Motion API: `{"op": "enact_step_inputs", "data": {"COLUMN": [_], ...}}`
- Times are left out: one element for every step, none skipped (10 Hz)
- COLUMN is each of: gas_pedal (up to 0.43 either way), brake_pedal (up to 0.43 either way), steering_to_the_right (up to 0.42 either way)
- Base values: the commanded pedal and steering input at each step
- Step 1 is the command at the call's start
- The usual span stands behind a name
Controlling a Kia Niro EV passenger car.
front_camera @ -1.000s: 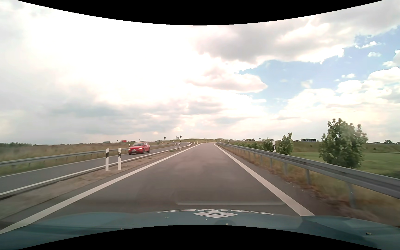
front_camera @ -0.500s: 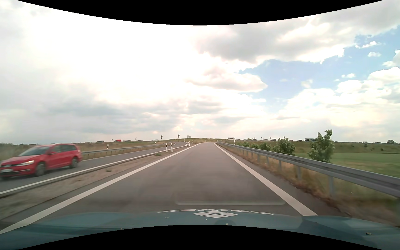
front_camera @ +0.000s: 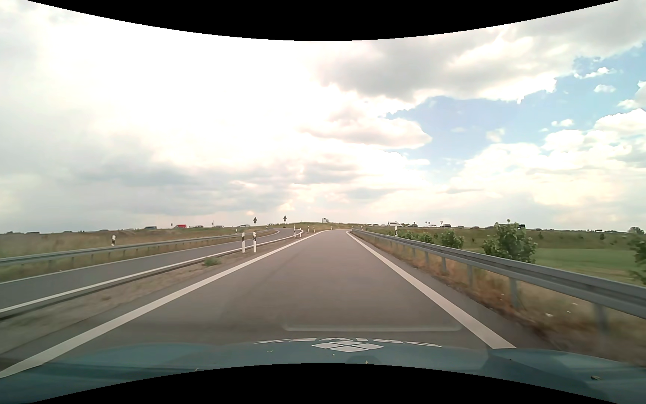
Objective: Follow the waypoints while adhering to traffic rules and regulations
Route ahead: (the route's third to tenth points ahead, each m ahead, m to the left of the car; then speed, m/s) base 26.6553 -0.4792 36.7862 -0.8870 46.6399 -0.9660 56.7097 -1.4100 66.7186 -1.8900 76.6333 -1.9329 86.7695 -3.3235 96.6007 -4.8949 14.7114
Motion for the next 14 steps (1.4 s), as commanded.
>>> {"op": "enact_step_inputs", "data": {"gas_pedal": [0.220,0.220,0.220,0.220,0.209,0.197,0.197,0.197,0.197,0.197,0.197,0.197,0.197,0.197], "brake_pedal": [0.000,0.000,0.000,0.000,0.000,0.000,0.000,0.000,0.000,0.000,0.000,0.000,0.000,0.000], "steering_to_the_right": [-0.003,-0.002,-0.001,-0.001,-0.001,0.000,0.000,0.000,0.000,0.000,0.000,-0.001,-0.003,-0.006]}}
